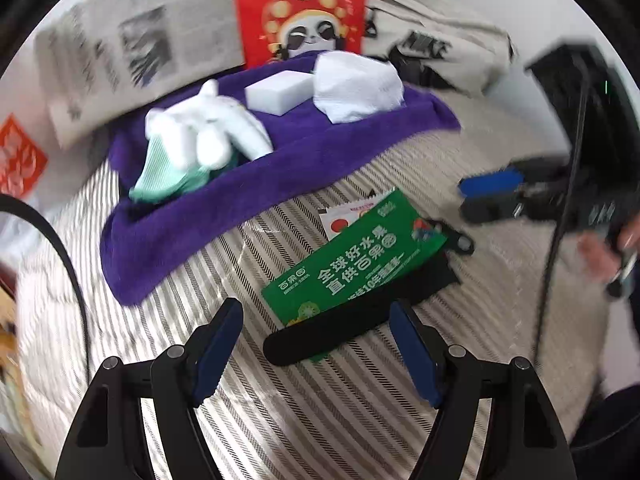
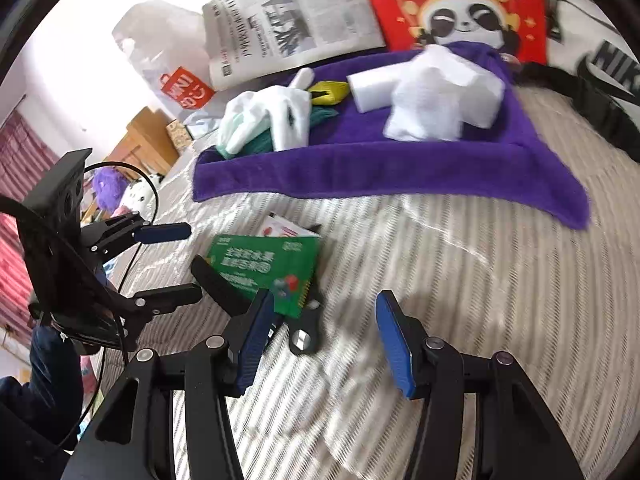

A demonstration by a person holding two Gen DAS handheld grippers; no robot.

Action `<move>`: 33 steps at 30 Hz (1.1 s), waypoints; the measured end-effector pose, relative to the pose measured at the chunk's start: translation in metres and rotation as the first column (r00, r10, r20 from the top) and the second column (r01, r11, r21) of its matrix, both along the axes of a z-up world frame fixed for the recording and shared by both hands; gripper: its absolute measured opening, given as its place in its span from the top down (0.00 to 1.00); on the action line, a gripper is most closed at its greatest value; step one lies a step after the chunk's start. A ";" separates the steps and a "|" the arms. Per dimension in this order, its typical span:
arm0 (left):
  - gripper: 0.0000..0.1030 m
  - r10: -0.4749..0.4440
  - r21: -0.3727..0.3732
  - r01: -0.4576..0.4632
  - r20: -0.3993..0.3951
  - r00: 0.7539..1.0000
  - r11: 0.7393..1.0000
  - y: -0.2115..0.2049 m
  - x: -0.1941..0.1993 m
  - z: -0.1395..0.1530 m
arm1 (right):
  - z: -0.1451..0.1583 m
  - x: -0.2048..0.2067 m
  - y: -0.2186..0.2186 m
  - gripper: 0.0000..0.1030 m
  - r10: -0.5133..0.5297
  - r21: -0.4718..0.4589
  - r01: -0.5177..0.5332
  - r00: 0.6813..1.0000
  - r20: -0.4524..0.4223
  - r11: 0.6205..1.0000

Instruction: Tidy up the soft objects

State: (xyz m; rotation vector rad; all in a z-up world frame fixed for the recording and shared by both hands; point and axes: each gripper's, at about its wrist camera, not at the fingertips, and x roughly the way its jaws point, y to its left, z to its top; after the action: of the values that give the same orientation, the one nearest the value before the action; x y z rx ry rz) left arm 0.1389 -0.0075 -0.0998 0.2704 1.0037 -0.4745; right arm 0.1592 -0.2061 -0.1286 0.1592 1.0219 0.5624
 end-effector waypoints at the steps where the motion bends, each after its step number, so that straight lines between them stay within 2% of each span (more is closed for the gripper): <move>1: 0.28 -0.023 0.042 0.023 0.011 1.000 0.999 -0.005 -0.001 -0.002 | 0.001 -0.001 -0.003 0.48 -0.010 -0.010 0.010 1.000 0.003 1.000; 6: 0.28 -0.181 0.150 0.170 0.069 0.981 0.974 -0.026 -0.005 -0.006 | 0.001 -0.010 -0.036 0.48 -0.095 -0.034 0.095 0.995 0.000 0.995; 9: 0.37 -0.256 0.198 0.238 0.074 0.964 0.951 -0.038 -0.005 -0.011 | -0.002 -0.015 -0.056 0.48 -0.151 -0.018 0.151 0.988 -0.012 0.988; 11: 0.58 -0.299 0.196 0.280 0.078 0.951 0.940 -0.042 -0.006 -0.011 | -0.005 -0.017 -0.065 0.48 -0.180 -0.008 0.180 0.983 -0.028 0.984; 12: 0.65 -0.314 0.186 0.297 0.069 0.947 0.937 -0.044 -0.006 -0.011 | -0.006 -0.018 -0.067 0.48 -0.186 -0.003 0.186 0.982 -0.034 0.982; 13: 0.71 -0.323 0.171 0.309 0.058 0.945 0.935 -0.045 -0.007 -0.010 | -0.007 -0.019 -0.070 0.48 -0.193 0.003 0.193 0.980 -0.039 0.981; 15: 0.75 -0.336 0.151 0.325 0.052 0.940 0.934 -0.048 -0.009 -0.010 | -0.007 -0.022 -0.071 0.48 -0.195 0.004 0.195 0.980 -0.036 0.981; 17: 0.89 -0.323 0.138 0.313 0.061 0.944 0.940 -0.047 -0.014 -0.010 | -0.006 -0.023 -0.070 0.48 -0.188 0.003 0.188 0.982 -0.031 0.982; 19: 0.90 -0.252 0.067 0.250 0.027 0.967 0.966 -0.038 -0.009 -0.006 | -0.005 -0.025 -0.066 0.48 -0.176 0.003 0.176 0.984 -0.021 0.984; 21: 0.90 -0.217 -0.016 0.216 -0.021 0.976 0.976 -0.030 -0.006 -0.003 | -0.005 -0.025 -0.063 0.48 -0.165 0.007 0.165 0.986 -0.021 0.986; 22: 0.90 -0.219 -0.012 0.219 -0.016 0.976 0.976 -0.030 -0.008 -0.002 | -0.005 -0.025 -0.061 0.48 -0.159 0.009 0.159 0.987 -0.023 0.987; 25: 0.87 -0.267 0.083 0.265 0.015 0.964 0.961 -0.039 -0.016 -0.008 | -0.008 -0.026 -0.057 0.48 -0.152 -0.001 0.152 0.988 -0.026 0.988; 27: 0.75 -0.316 0.081 0.315 0.011 0.949 0.946 -0.045 -0.019 -0.008 | -0.008 -0.027 -0.057 0.48 -0.153 -0.001 0.153 0.988 -0.024 0.988; 28: 0.65 -0.348 0.077 0.346 0.000 0.938 0.935 -0.050 -0.020 -0.008 | -0.009 -0.027 -0.057 0.48 -0.155 0.003 0.155 0.988 -0.024 0.988; 29: 0.59 -0.367 0.087 0.366 -0.007 0.930 0.927 -0.055 -0.018 -0.009 | -0.009 -0.028 -0.058 0.48 -0.156 0.008 0.156 0.987 -0.026 0.988; 31: 0.56 -0.400 0.134 0.395 0.006 0.917 0.909 -0.063 -0.021 -0.012 | -0.009 -0.028 -0.060 0.48 -0.161 0.015 0.161 0.987 -0.028 0.987; 33: 0.56 -0.408 0.148 0.402 0.006 0.913 0.903 -0.066 -0.020 -0.012 | -0.010 -0.029 -0.063 0.48 -0.167 0.020 0.167 0.986 -0.031 0.986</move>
State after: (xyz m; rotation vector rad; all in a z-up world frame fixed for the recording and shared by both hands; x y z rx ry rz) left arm 0.1190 -0.0731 -0.1123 0.6241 0.9471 -0.7735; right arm 0.1302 -0.2688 -0.1382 0.2718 1.0202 0.4202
